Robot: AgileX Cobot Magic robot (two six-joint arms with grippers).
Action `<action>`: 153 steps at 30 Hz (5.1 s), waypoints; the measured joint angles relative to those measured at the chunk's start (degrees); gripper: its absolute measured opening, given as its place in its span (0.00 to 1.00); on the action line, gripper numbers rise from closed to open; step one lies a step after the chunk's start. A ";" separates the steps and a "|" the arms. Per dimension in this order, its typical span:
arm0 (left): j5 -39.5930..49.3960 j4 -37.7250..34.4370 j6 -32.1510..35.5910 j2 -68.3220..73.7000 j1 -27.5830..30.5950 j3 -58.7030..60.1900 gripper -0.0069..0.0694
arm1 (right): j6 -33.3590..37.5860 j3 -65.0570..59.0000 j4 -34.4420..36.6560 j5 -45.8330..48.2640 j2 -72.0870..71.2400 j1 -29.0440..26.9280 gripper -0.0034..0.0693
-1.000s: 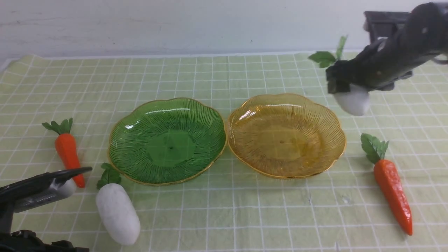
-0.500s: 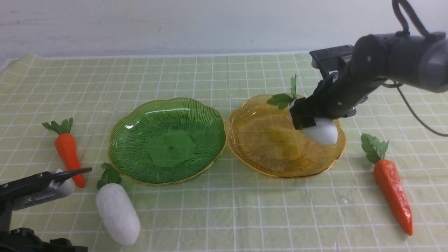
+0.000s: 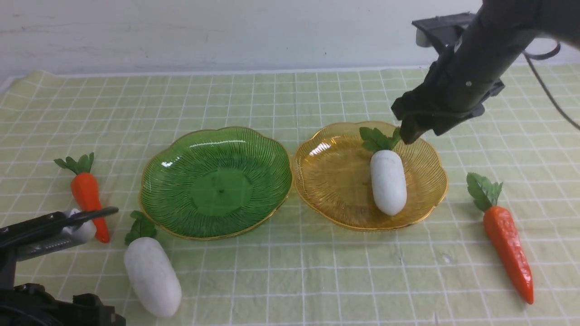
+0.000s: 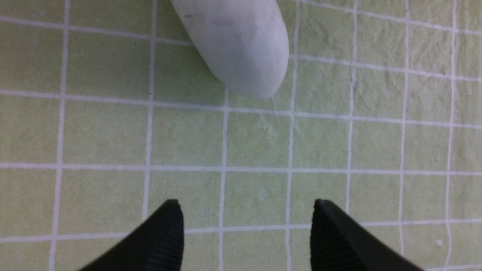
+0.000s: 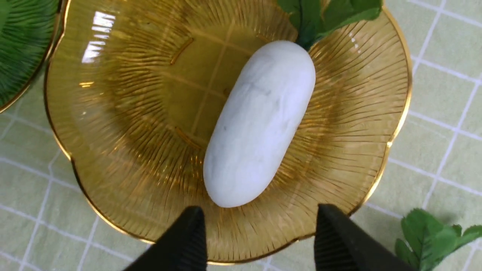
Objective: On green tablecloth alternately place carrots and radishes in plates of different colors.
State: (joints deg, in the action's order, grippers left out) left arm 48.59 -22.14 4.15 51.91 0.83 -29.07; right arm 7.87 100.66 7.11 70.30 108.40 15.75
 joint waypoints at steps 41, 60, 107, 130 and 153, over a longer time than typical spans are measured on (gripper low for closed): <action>-17.50 -9.48 0.49 29.95 0.00 -9.29 0.72 | -22.54 -34.58 -18.66 -8.58 -19.72 -0.14 0.05; -17.33 -9.37 0.58 29.95 0.00 -9.29 0.72 | -22.41 -33.66 -16.22 -16.28 -2.25 -9.30 0.46; -16.02 -8.40 0.61 30.35 0.00 -9.33 0.72 | 5.03 -18.88 11.37 -28.91 -0.44 1.05 0.45; -16.64 -12.71 0.00 29.61 0.06 -9.33 0.72 | 2.83 -5.67 1.87 0.14 1.57 1.13 0.65; -6.87 -6.04 2.74 31.43 2.14 -10.14 0.65 | -0.07 -5.62 0.84 0.33 4.81 1.13 0.49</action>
State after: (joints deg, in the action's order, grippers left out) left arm 41.72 -28.18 6.89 83.35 2.97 -39.21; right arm 7.81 95.04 7.95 70.63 113.22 16.88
